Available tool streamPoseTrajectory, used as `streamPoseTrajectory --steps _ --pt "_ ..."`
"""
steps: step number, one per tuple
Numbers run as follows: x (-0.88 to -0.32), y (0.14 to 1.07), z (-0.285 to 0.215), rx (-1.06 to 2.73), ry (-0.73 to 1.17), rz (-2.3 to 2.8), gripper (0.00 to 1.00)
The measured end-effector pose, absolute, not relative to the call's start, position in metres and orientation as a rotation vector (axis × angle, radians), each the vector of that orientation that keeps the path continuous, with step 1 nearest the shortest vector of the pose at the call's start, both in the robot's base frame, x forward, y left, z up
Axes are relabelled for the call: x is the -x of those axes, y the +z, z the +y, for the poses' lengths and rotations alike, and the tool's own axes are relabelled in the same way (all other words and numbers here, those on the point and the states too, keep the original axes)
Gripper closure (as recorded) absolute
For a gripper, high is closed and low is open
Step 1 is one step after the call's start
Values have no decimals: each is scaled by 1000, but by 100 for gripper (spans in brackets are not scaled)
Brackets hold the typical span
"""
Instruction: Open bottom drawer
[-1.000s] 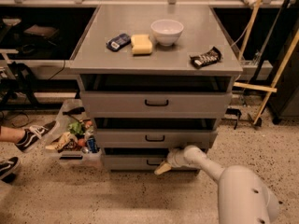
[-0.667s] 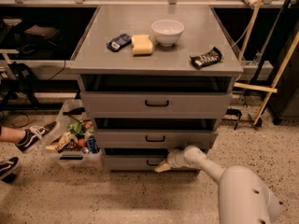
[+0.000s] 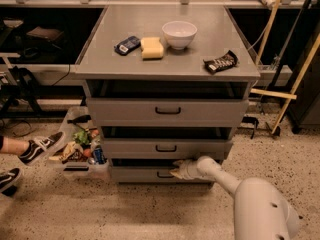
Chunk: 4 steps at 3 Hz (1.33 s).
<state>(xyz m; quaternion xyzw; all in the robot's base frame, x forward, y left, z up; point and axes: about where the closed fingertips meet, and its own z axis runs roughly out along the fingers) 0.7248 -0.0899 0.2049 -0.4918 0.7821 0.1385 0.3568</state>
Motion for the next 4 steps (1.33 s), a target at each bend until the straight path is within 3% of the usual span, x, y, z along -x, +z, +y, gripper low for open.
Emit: streamPoseTrajectory --steps 1,2,4 --pt "-709 197 -86 1261 396 2021 88" --pt "-708 203 -87 1260 394 2016 100" --pt "-680 194 -92 1277 378 1996 100"
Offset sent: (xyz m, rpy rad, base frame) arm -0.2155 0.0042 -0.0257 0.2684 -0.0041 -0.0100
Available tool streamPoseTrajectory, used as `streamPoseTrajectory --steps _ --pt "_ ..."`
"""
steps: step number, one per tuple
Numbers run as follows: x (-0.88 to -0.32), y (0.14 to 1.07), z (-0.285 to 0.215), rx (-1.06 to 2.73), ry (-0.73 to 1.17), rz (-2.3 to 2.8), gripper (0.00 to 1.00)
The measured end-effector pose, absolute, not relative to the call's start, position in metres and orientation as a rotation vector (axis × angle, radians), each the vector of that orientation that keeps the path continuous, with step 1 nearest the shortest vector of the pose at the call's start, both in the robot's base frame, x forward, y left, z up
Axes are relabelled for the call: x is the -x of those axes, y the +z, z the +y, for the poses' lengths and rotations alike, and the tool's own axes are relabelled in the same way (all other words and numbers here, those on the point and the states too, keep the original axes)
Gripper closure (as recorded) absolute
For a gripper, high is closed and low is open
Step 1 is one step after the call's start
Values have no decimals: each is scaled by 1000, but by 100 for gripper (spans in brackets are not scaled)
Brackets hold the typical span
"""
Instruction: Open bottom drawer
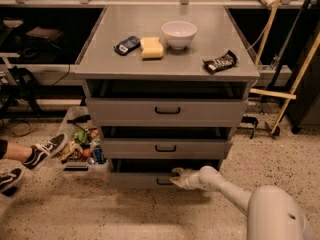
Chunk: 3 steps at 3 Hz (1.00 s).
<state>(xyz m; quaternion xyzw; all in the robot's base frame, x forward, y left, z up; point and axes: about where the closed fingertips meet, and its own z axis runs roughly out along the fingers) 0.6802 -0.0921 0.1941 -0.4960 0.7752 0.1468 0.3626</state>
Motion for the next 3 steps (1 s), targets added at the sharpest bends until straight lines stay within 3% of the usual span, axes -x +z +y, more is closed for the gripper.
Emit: streamPoseTrajectory --steps 3 --pt "-683 212 -95 1281 344 1962 100"
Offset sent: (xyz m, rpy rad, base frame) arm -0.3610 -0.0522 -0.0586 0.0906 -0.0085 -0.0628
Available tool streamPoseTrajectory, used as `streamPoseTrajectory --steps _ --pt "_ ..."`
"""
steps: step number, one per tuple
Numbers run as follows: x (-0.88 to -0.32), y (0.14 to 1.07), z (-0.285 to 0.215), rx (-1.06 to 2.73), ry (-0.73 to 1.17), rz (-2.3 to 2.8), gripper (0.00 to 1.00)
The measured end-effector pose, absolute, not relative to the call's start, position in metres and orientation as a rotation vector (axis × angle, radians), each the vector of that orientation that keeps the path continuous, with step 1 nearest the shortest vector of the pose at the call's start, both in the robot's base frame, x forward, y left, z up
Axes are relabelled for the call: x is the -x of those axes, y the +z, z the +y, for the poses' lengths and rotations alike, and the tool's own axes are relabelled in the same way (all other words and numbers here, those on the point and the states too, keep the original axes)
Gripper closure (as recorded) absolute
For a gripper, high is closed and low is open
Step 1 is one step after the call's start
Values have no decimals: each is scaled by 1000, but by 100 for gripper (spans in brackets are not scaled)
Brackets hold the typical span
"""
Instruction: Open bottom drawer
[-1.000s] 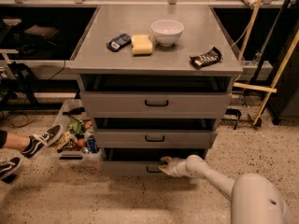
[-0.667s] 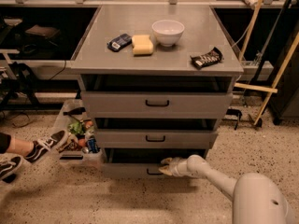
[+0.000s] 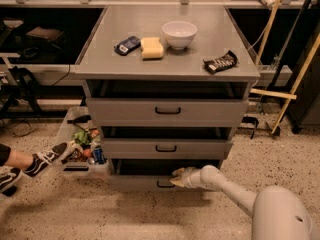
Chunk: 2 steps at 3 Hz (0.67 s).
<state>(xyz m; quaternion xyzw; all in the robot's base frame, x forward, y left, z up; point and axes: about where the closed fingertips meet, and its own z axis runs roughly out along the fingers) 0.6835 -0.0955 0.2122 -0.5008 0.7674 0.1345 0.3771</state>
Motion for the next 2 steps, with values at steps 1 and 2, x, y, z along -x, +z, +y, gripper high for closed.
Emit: streamPoseTrajectory --steps 1,2 --pt "-648 203 -99 1328 324 1921 100" --pt "-647 202 -98 1328 325 1921 100"
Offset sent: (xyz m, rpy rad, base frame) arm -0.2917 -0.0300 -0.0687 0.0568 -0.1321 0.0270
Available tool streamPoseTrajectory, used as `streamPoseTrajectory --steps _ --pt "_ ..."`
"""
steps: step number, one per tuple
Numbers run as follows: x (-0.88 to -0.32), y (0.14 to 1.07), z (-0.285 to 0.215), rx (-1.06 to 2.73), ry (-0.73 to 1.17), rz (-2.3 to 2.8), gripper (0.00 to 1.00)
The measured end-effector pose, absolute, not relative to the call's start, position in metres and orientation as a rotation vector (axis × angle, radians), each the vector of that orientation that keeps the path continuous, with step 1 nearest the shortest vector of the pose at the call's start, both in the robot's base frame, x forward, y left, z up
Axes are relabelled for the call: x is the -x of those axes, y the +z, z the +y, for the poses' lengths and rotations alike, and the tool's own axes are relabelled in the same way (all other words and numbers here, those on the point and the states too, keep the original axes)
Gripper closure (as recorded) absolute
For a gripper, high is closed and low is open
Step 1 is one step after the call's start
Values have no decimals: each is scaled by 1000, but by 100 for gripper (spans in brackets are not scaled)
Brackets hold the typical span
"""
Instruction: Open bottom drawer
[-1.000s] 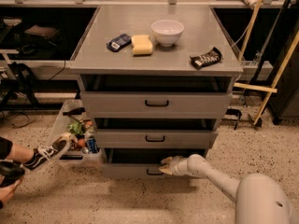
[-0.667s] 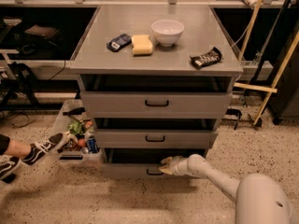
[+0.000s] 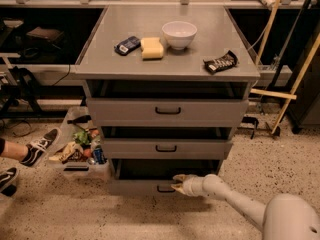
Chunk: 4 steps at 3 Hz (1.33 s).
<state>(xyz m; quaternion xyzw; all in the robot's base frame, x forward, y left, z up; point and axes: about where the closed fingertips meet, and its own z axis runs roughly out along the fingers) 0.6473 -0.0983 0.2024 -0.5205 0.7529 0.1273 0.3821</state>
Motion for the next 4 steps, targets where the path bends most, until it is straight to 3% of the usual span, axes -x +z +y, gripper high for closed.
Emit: streamPoseTrajectory --steps 4 --pt "-617 201 -101 1324 331 1907 100"
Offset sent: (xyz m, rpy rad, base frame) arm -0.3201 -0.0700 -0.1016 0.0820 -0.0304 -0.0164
